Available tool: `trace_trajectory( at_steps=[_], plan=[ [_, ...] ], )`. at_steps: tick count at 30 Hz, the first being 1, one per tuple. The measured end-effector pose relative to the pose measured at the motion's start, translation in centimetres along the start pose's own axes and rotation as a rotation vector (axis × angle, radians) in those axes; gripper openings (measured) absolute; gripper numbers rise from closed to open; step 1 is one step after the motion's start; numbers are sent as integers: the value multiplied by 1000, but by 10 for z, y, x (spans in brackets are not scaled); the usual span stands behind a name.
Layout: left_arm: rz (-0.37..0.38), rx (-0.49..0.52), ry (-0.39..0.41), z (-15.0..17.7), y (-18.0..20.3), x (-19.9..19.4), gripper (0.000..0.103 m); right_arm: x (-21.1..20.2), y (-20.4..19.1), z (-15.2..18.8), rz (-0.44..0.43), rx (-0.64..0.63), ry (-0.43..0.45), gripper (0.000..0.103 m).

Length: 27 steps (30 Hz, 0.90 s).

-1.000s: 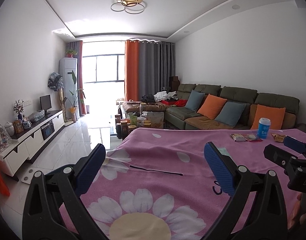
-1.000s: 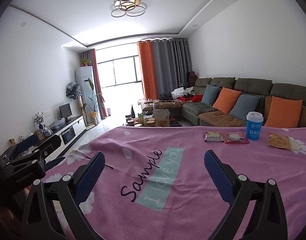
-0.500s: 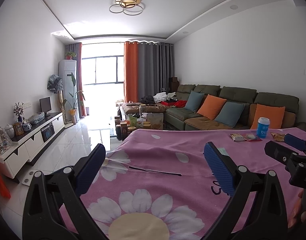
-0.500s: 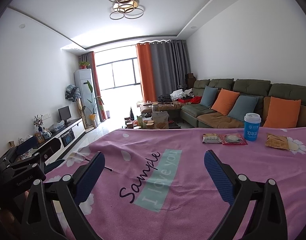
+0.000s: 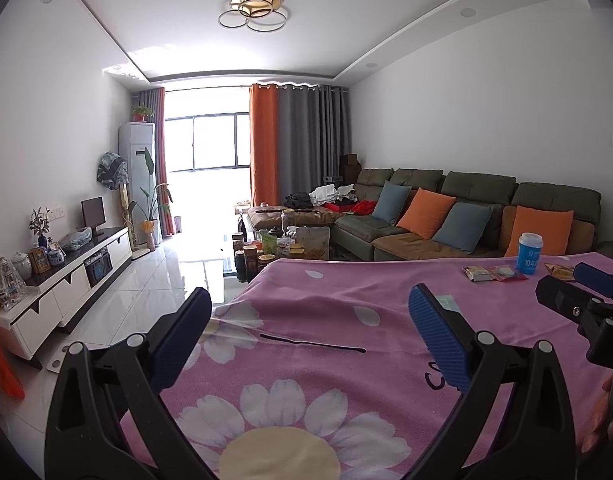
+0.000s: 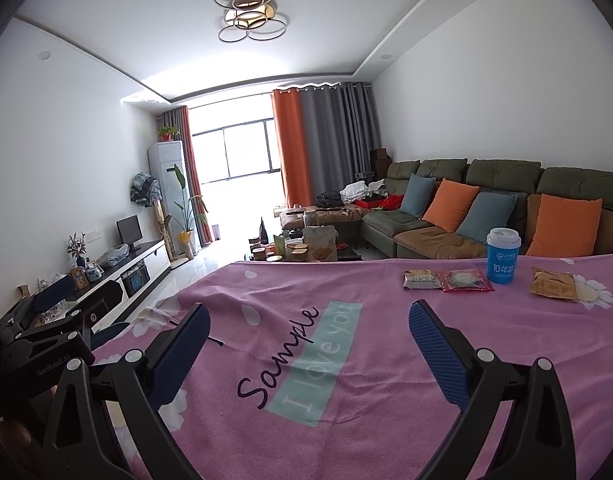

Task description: Collect trash

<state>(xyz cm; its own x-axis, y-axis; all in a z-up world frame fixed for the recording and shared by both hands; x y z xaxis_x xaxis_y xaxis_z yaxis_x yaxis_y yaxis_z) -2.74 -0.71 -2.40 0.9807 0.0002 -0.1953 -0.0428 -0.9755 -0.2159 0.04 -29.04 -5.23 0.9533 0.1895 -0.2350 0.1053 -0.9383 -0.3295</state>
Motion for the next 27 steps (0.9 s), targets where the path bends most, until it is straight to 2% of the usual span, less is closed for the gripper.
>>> trace_trajectory(
  at_steps=[27],
  plan=[
    [-4, 4, 0, 1, 0, 1, 97, -2, 2, -3, 5, 6, 2, 96]
  ],
)
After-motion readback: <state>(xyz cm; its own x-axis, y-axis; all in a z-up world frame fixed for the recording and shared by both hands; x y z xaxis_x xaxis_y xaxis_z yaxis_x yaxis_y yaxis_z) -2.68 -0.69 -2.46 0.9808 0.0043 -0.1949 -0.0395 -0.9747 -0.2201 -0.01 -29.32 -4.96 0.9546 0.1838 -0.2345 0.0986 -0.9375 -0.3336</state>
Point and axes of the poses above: each gripper's, at about its wrist camera, not at the fingertips, and x roughly the way its jaws point, y to its right, z to its underside, the point moved 1 cm from there along x, roughly the way its jaws point, and after that the axes turned 11 degrees about x, right-handed, at the moved point
